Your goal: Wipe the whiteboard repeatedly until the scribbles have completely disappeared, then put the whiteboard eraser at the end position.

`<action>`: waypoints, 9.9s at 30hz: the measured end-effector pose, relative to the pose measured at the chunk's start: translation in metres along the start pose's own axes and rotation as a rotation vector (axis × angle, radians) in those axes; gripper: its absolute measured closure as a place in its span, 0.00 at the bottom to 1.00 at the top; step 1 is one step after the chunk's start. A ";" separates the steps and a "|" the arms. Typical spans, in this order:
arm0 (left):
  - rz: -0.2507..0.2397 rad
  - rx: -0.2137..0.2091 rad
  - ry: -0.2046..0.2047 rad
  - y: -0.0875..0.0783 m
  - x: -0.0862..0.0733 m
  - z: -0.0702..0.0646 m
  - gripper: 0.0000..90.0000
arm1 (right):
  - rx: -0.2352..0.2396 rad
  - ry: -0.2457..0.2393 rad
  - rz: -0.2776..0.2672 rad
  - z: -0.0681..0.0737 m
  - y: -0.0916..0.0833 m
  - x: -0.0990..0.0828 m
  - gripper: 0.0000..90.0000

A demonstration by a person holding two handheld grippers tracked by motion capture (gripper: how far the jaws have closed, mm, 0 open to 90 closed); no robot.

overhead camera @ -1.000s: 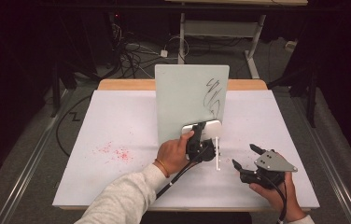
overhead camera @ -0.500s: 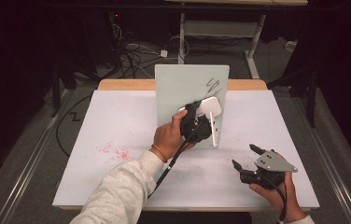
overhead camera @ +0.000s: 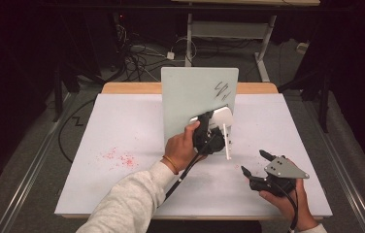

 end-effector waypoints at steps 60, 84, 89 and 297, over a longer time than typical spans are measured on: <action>0.000 0.024 -0.165 0.009 0.029 0.062 0.32 | -0.010 -0.011 -0.006 -0.002 0.000 -0.001 0.25; -0.011 0.053 -0.190 0.003 0.005 0.037 0.32 | 0.003 -0.026 -0.001 0.004 0.001 0.000 0.26; -0.006 0.033 -0.151 0.004 0.011 0.014 0.32 | 0.008 -0.029 0.006 0.005 0.002 -0.001 0.26; -0.129 -0.636 -0.316 -0.086 -0.069 -0.023 0.23 | 0.056 -0.092 0.063 0.023 0.012 -0.008 0.26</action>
Point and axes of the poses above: each handheld gripper's, and its own axes: y roughly forward along the jaws, x roughly out of its top, z roughly to its left, the point moved 9 cm from there along y, roughly forward along the jaws, and after that the axes turned 7 degrees about x, right-handed, at the moved point
